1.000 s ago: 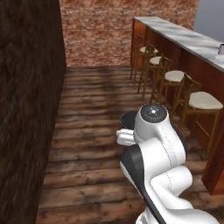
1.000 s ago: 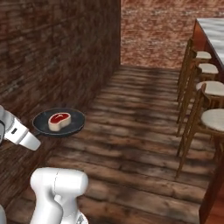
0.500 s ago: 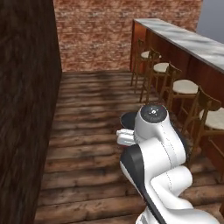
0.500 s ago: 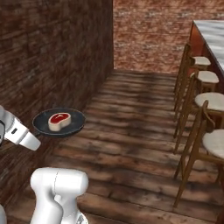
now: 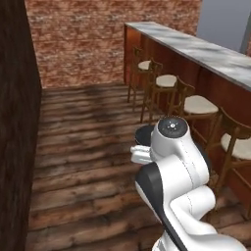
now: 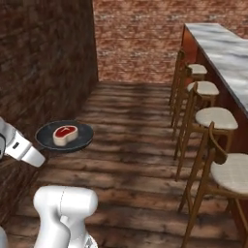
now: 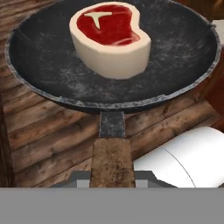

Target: Pick up the pan with the steak in it and place it on the dining table. Then place the steak on the plate.

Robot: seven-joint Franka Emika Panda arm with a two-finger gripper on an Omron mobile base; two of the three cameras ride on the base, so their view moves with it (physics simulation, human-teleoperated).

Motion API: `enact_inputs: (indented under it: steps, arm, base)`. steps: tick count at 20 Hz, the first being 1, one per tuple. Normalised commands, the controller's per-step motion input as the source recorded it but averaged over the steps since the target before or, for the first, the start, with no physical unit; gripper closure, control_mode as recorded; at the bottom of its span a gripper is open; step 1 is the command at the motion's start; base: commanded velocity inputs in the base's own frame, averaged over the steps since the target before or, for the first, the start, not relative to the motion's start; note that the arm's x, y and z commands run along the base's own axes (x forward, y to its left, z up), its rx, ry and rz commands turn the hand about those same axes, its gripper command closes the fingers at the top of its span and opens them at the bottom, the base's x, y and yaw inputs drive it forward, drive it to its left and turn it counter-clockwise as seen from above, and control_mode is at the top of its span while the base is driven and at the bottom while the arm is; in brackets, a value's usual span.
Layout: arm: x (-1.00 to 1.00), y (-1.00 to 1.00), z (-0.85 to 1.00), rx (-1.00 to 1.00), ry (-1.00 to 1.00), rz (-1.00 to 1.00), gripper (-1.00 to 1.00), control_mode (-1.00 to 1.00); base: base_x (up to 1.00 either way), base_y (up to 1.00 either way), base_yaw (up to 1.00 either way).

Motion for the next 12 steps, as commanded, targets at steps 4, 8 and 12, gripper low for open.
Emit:
enact_inputs:
  steps: [4, 8, 12]
  arm:
    - [0.0, 0.0, 0.0, 0.0, 0.0, 0.0, 1.0, 1.0]
    - [0.0, 0.0, 0.0, 0.0, 0.0, 0.0, 1.0, 1.0]
    - [0.0, 0.0, 0.0, 0.0, 0.0, 0.0, 1.0, 1.0]
  base:
    - [0.0, 0.0, -0.5]
    - [0.0, 0.0, -0.5]
    - [0.0, 0.0, -0.5]
